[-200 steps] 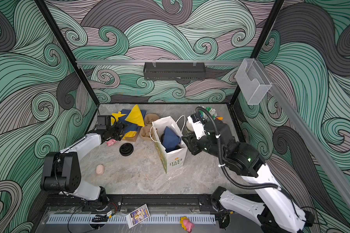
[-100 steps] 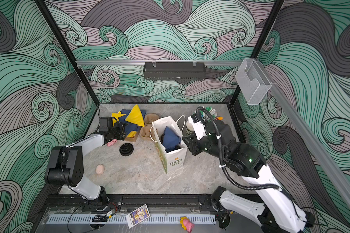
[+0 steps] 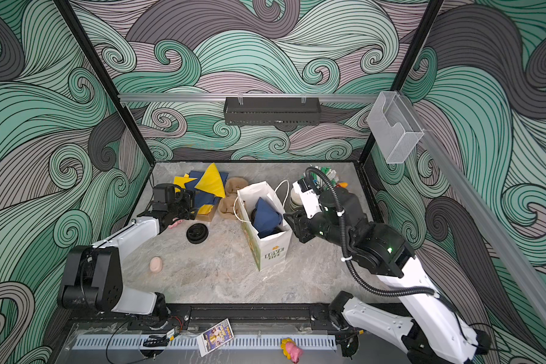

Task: Pack the takeout coffee
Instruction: 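Pull the blue napkin off the stack toward the robot with the left gripper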

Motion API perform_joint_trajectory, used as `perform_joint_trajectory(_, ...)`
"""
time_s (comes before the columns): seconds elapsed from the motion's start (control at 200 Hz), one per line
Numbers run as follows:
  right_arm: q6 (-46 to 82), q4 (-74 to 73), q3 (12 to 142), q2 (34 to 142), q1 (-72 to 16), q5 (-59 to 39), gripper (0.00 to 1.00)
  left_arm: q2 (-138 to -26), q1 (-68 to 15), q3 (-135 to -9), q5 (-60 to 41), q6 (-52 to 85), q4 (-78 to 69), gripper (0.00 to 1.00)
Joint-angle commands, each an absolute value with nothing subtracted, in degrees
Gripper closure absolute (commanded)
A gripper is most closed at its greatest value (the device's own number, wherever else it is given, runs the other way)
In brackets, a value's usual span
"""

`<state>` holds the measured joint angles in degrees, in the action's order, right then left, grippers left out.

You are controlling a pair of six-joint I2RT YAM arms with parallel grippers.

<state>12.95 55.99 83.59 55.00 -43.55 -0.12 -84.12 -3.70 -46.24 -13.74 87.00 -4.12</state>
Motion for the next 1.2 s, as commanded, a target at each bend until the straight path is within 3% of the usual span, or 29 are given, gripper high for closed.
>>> perform_joint_trajectory(0.0,13.7,55.8,83.6,54.5,-44.0,-0.4,0.58,-87.4,-4.5,-46.7,-14.0,89.5,-7.0,0.2)
perform_joint_trajectory(0.21,13.8,56.4,83.7,53.8,-44.0,0.0,0.58,-92.3,-4.4,-49.6,-14.7,88.6,-8.9,0.26)
perform_joint_trajectory(0.44,13.8,57.0,84.0,53.3,-44.0,0.3,0.58,-95.6,-4.0,-51.7,-12.9,88.3,-9.5,0.41)
perform_joint_trajectory(0.555,13.8,57.2,83.9,53.2,-44.0,0.5,0.58,-96.3,-3.7,-52.0,-11.8,88.3,-10.1,0.59)
perform_joint_trajectory(0.785,13.7,57.3,84.0,53.0,-43.9,0.7,0.58,-97.0,-2.7,-51.9,-10.5,87.9,-10.1,0.81)
perform_joint_trajectory(0.931,13.6,57.5,84.1,52.9,-44.0,0.7,0.58,-93.9,-2.2,-51.0,-8.4,85.5,-8.3,1.0)
perform_joint_trajectory(1.191,13.3,57.2,84.0,52.7,-44.0,0.8,0.58,-77.2,-1.1,-52.5,6.9,68.2,9.7,1.0)
